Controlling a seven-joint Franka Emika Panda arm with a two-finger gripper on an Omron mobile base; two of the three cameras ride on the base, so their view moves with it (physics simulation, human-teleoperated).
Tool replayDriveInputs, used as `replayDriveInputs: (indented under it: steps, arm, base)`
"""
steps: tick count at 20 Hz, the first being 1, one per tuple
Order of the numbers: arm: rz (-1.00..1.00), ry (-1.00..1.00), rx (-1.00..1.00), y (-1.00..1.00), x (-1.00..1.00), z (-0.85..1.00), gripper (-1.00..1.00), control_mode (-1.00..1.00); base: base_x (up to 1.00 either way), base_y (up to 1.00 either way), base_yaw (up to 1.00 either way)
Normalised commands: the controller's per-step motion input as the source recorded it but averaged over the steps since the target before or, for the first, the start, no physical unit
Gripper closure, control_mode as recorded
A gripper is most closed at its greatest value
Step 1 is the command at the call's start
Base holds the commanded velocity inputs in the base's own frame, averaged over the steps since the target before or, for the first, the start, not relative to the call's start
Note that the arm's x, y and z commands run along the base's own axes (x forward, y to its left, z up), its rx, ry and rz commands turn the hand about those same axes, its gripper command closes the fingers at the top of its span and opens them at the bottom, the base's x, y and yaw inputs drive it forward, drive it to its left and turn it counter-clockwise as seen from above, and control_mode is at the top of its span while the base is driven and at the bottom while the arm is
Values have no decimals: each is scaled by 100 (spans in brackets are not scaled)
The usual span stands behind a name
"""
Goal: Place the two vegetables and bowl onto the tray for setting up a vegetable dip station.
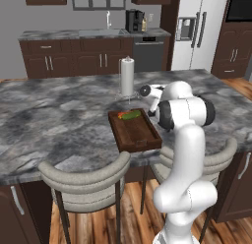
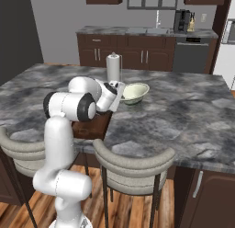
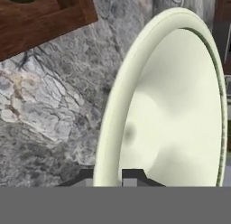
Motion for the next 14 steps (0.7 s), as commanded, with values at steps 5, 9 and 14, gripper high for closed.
replayDriveInputs:
  steps: [5, 9, 14]
  arm:
    - [0, 0, 0, 2, -65, 29, 100, -100]
    - [5, 0, 1, 9, -66, 15, 100, -100]
    - [12, 0, 1, 16, -74, 15, 100, -100]
  base:
    - [0, 0, 0]
    - [0, 0, 0]
    - [0, 0, 0]
